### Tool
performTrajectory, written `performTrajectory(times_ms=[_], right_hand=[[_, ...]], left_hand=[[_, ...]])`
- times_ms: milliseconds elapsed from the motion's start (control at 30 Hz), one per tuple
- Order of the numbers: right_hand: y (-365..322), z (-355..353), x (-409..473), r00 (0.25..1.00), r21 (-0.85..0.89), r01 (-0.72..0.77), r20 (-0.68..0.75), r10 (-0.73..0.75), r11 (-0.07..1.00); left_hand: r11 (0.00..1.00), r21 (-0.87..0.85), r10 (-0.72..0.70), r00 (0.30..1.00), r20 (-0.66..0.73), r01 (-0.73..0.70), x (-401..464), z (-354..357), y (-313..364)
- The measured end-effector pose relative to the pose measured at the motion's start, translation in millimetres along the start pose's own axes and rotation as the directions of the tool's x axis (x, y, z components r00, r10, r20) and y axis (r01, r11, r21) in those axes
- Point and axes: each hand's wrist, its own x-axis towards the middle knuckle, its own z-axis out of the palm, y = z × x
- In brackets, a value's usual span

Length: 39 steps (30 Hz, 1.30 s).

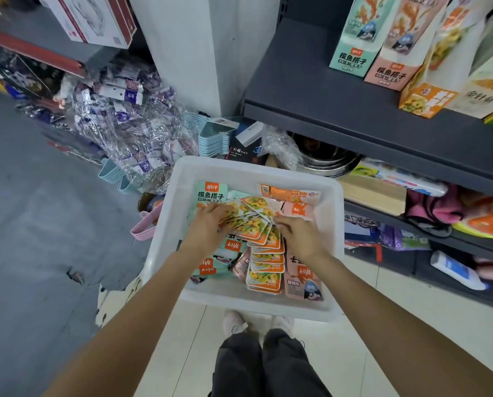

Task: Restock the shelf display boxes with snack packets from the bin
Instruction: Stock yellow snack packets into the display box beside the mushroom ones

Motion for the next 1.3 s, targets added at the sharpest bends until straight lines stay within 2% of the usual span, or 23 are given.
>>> performTrajectory(times_ms=[100, 233, 300, 400, 467, 567, 633, 733, 833, 967, 1033, 1167, 1233, 1300], right_hand=[[-2.1, -3.9, 1.1, 0.999, 0.043, 0.005, -0.037, -0.004, 0.999], [-4.1, -6.5, -1.8, 0.999, 0.089, 0.023, 0.029, -0.026, 0.996], [-4.2, -5.6, 0.3, 1.0, 0.103, 0.003, 0.01, -0.004, 0.995], [-5.2, -2.6, 7.8, 0.999, 0.0, -0.051, -0.004, 0.051, 0.999], [-5.2, -0.5, 11.5, 0.993, -0.002, -0.119, 0.005, 0.119, 0.993], [-5.5, 0.0, 13.8, 0.991, 0.0, -0.134, -0.023, 0.134, 0.991], [-8.2, -0.5, 12.5, 0.989, 0.121, -0.131, -0.051, 0.138, 0.984], [-17.1, -6.7, 6.7, 0.969, 0.378, -0.162, -0.111, 0.218, 0.912], [-22.4, -16.0, 3.4, 0.949, 0.464, -0.136, -0.194, 0.25, 0.875], [-29.9, -35.3, -6.8, 0.914, 0.559, -0.006, -0.334, 0.232, 0.829], [-35.6, -49.3, -17.2, 0.895, 0.55, 0.076, -0.405, 0.186, 0.832], [-46.6, -85.7, -42.3, 0.883, 0.552, 0.171, -0.453, 0.121, 0.817], [-49.5, -107.7, -51.9, 0.874, 0.526, 0.209, -0.479, 0.084, 0.824], [-51.0, -133.2, -58.9, 0.843, 0.509, 0.252, -0.533, 0.07, 0.823]], left_hand=[[0.999, -0.012, -0.05, 0.998, -0.036, 0.049, 4.9, -3.8, 0.9], [0.991, -0.086, -0.097, 0.994, 0.048, 0.101, 11.7, -6.8, 4.6], [0.987, -0.1, -0.118, 0.99, 0.074, 0.125, 13.0, -7.0, 6.4], [0.982, -0.119, -0.143, 0.989, 0.032, 0.145, 12.9, -7.1, 4.9], [0.983, -0.111, -0.143, 0.989, 0.029, 0.145, 12.5, -7.5, 3.7], [0.98, -0.093, -0.174, 0.983, 0.06, 0.179, 12.1, -10.0, 3.4], [0.97, -0.086, -0.22, 0.973, 0.071, 0.225, 12.0, -10.9, 3.2], [0.957, -0.104, -0.268, 0.963, 0.039, 0.271, 9.4, -14.2, 8.6], [0.943, -0.203, -0.278, 0.96, -0.037, 0.265, 4.4, -24.4, 11.7], [0.907, -0.371, -0.256, 0.96, -0.113, 0.199, -10.5, -47.5, 9.9], [0.859, -0.484, -0.277, 0.947, -0.165, 0.167, -17.6, -62.9, 15.3], [0.622, -0.778, -0.249, 0.964, -0.089, 0.089, -25.3, -98.2, 51.9], [0.557, -0.828, -0.194, 0.98, -0.054, 0.064, -24.0, -109.8, 75.3], [0.548, -0.836, -0.125, 0.991, -0.039, 0.036, -20.6, -117.0, 101.5]])
